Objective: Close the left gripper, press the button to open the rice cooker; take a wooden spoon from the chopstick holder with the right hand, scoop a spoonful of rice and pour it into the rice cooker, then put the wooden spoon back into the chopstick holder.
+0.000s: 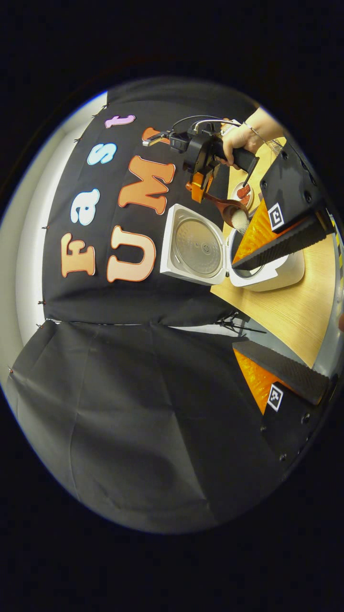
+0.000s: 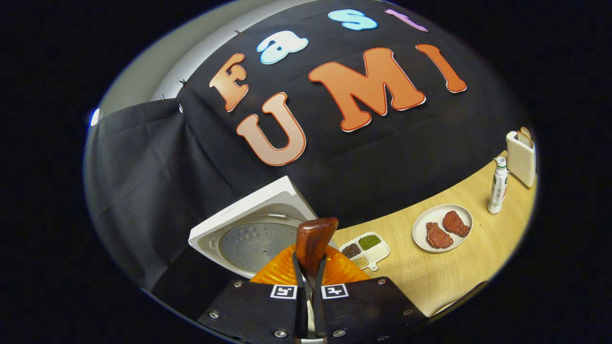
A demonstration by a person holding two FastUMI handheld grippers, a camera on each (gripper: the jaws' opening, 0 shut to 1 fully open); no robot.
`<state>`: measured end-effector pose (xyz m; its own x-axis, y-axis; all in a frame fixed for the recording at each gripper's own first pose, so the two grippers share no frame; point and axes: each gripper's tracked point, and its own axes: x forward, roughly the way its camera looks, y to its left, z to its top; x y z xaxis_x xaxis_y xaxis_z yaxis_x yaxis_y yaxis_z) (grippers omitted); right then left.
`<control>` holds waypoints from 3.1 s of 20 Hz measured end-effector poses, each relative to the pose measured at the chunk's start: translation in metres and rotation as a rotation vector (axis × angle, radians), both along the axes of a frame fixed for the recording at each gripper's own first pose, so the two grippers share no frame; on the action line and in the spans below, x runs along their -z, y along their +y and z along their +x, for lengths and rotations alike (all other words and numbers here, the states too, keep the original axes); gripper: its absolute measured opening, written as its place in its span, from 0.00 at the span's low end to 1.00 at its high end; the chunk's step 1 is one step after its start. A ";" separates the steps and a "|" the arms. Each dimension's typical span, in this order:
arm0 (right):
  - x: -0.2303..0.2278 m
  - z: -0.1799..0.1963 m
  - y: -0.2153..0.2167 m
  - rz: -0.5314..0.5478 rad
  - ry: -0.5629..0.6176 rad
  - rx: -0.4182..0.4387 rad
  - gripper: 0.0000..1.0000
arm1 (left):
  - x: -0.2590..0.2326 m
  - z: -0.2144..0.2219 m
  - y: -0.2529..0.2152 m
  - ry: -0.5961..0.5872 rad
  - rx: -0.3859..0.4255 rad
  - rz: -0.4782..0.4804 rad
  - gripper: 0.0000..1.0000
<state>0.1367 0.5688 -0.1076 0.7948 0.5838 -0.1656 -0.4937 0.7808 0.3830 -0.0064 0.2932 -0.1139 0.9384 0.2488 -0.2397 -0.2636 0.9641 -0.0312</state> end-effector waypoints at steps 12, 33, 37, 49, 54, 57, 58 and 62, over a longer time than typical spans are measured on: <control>-0.015 -0.017 0.025 -0.157 -0.190 -0.080 0.04 | 0.002 -0.001 0.010 -0.003 -0.010 -0.011 1.00; -0.007 -0.049 0.039 -0.442 -0.468 -0.233 0.05 | 0.003 -0.008 0.003 0.002 -0.009 -0.008 1.00; -0.010 -0.038 0.029 -0.295 -0.333 -0.211 0.04 | 0.001 -0.007 -0.001 -0.001 -0.008 -0.017 1.00; -0.025 0.013 -0.136 0.234 0.091 0.023 0.05 | -0.008 0.005 -0.051 -0.008 0.087 -0.005 1.00; -0.020 0.026 -0.261 0.260 0.085 0.197 0.04 | -0.010 0.014 -0.080 -0.010 0.133 -0.004 1.00; -0.024 0.023 -0.318 0.261 0.082 0.283 0.04 | -0.010 0.018 -0.098 -0.007 0.155 -0.002 1.00; -0.020 0.025 -0.339 0.251 0.077 0.313 0.04 | -0.011 0.020 -0.101 -0.008 0.153 0.006 1.00; -0.007 0.024 -0.413 0.233 0.088 0.404 0.05 | -0.018 0.027 -0.116 -0.017 0.149 0.009 1.00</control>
